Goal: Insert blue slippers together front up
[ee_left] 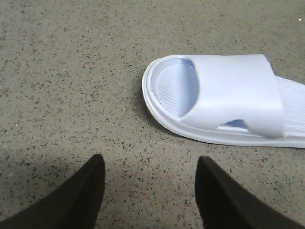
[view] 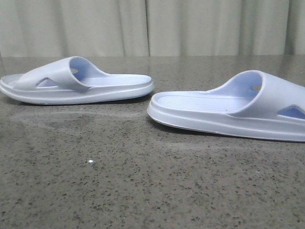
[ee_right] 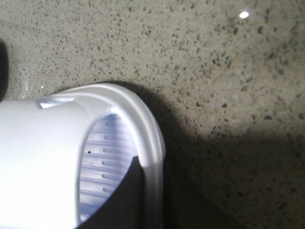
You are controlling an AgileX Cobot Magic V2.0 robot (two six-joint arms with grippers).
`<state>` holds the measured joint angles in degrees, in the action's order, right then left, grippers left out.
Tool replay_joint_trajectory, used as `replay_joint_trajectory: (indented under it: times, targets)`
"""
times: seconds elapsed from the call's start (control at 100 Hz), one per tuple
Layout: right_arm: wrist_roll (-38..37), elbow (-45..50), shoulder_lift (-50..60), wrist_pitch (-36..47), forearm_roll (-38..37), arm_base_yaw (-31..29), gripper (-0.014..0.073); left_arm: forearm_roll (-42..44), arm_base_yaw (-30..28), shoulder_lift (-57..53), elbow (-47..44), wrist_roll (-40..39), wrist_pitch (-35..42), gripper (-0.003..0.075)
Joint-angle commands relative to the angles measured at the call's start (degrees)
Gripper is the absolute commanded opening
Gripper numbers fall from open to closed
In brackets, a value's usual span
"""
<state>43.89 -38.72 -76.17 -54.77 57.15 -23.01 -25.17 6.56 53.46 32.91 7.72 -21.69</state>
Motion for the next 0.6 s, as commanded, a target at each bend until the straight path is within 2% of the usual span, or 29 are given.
replay_joint_trajectory:
  times: [0.0,0.27,0.36,0.5,0.59]
  targets:
    - [1.0,-1.4,0.8,0.0,1.7,-0.4,-0.0107,-2.1,0.6,1.3,2.4,0.0,4.5,0.0373]
    - [1.0,-1.4,0.8,0.4,1.7,-0.4,-0.0107,-3.1,0.1,9.2,10.2,0.1,2.2,0.0373]
    - [1.0,-1.4,0.8,0.6,1.7,-0.4,-0.0107,-4.8,-0.7,12.7,13.4,3.3,-0.6,0.0373]
    - [1.0,-1.4,0.8,1.0,1.7,-0.4,-0.0107,-16.7,-4.6,17.7,16.0,13.0,-3.2,0.0373]
    - [1.0,-1.4,0.8,1.5,1.7,-0.4,-0.0107,-30.2,-8.1,20.0,16.2,22.3,-5.4,0.0373]
